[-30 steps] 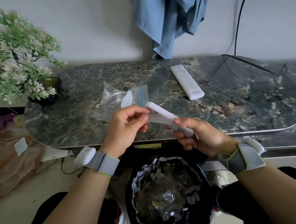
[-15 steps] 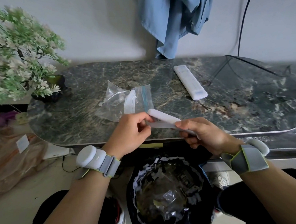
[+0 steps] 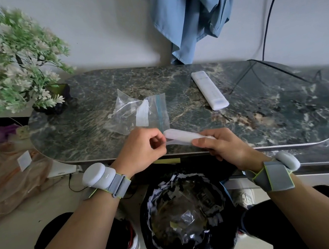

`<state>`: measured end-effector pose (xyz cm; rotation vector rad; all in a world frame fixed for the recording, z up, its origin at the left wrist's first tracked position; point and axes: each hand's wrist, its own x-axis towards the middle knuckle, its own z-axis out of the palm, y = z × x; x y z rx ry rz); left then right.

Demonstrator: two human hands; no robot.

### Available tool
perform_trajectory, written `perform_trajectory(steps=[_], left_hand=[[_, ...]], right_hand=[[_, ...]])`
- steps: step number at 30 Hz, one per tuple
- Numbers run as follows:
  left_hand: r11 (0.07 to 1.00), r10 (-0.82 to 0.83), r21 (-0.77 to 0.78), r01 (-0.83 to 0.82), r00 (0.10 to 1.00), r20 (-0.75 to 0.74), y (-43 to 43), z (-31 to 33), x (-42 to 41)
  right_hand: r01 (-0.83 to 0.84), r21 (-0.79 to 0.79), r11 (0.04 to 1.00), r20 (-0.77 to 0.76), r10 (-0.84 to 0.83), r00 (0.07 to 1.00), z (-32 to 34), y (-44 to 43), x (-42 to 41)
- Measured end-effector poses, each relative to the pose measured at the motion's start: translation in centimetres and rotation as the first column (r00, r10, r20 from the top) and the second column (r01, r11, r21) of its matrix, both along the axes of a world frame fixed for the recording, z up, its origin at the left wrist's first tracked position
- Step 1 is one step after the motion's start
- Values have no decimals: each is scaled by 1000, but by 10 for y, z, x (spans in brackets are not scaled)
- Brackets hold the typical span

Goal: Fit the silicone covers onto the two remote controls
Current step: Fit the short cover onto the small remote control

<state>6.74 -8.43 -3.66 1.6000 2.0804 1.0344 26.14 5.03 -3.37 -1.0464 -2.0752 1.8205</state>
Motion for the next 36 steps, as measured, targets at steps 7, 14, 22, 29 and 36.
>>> perform_trajectory(steps=[7, 14, 22, 29, 36], left_hand=[[990, -48, -136, 44, 998, -27, -4, -2, -6], [970, -115, -221, 106, 993, -30, -5, -8, -7], [993, -91, -63, 103, 981, 172, -1, -13, 0], [994, 76, -22, -102, 555, 828, 7, -3, 9], [986, 141, -83, -144, 450, 882, 6, -1, 6]], right_hand=[[-63, 151, 986, 5, 63, 998, -5, 3, 1], [-211, 236, 949, 141, 181, 973, 0, 10, 7], [-205, 430, 879, 124, 167, 978, -1, 12, 7], [-68, 393, 917, -82, 108, 991, -1, 13, 9], [-18, 392, 920, -61, 45, 997, -7, 8, 9]])
